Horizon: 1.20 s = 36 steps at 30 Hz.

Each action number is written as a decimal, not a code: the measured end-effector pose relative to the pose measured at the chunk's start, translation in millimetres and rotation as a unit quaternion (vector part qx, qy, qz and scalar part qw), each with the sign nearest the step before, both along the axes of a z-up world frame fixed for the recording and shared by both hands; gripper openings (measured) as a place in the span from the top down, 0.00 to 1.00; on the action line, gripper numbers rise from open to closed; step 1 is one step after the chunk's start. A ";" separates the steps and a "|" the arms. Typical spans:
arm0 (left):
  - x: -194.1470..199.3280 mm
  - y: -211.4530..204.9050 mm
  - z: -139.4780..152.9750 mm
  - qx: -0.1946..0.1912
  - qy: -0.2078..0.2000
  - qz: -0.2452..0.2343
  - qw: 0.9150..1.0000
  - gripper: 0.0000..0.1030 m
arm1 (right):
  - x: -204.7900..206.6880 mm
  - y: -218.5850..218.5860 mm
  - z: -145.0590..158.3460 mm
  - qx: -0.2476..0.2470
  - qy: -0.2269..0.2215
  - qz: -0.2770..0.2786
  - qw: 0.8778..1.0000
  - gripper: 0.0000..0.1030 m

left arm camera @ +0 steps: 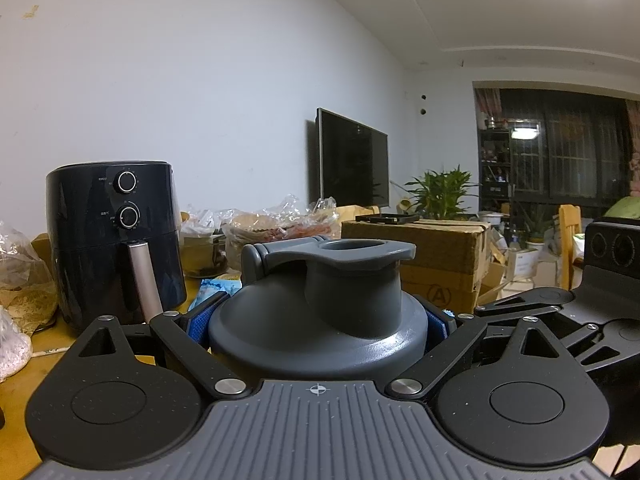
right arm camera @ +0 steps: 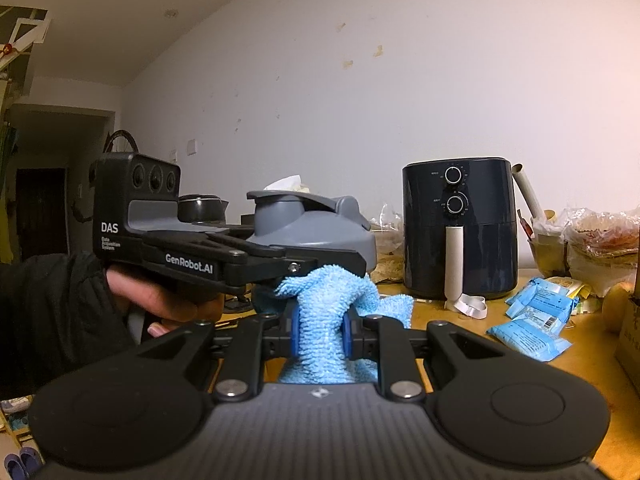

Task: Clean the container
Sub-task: 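Wipe the cloth down the printed bottle wall with the right gripper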

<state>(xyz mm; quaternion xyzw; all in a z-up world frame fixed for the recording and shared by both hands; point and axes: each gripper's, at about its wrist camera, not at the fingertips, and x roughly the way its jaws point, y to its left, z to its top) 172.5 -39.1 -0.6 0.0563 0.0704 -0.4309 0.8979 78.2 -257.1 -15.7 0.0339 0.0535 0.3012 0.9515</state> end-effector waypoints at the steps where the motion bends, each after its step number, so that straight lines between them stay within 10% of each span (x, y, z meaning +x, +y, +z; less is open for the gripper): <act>1: 0.1 0.1 -0.1 0.000 0.000 0.000 1.000 0.08 | 0.2 0.1 0.5 -0.002 0.001 0.001 1.000 0.84; 36: -2.5 -2.7 -0.2 0.000 -0.002 0.002 1.000 0.08 | 26.4 13.6 -39.3 -0.100 0.121 0.034 0.987 0.86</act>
